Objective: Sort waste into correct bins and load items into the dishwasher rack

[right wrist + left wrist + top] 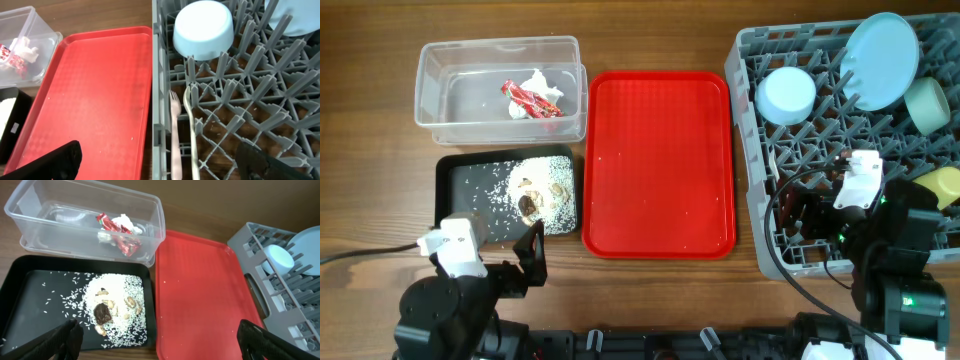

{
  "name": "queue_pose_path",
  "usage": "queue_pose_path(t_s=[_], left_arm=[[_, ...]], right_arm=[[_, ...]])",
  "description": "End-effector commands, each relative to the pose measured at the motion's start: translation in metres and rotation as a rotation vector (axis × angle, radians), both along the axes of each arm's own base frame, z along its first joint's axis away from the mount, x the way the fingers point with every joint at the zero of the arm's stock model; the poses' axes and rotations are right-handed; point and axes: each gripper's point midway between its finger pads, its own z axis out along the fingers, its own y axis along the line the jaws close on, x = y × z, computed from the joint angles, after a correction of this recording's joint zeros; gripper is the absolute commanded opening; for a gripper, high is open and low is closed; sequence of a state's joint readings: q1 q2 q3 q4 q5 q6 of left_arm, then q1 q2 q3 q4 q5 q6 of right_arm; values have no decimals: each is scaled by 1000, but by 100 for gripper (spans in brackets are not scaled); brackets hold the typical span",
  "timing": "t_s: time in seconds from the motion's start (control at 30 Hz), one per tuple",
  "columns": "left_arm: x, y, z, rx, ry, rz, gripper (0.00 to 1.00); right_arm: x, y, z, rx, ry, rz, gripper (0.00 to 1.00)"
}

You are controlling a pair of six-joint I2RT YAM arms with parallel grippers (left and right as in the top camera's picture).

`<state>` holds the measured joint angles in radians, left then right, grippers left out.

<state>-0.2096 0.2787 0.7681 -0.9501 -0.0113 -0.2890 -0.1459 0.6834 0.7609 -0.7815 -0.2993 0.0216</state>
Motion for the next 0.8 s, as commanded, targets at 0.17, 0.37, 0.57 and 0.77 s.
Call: queue_pose_path(t_s=[0.17, 0.37, 0.57, 0.77], left_arm=[[-11, 5, -21, 43, 78, 2, 100], [-19, 7, -34, 55, 136, 2, 100], [-22, 7, -38, 60, 156, 2, 100], [-22, 7, -38, 60, 156, 2, 100]], right_arm=[[6, 1, -18, 28, 81, 5, 100], [10, -10, -35, -9, 147, -40, 100], [-7, -17, -36, -68, 85, -82, 100], [-13, 3, -11, -75, -332, -9, 100]])
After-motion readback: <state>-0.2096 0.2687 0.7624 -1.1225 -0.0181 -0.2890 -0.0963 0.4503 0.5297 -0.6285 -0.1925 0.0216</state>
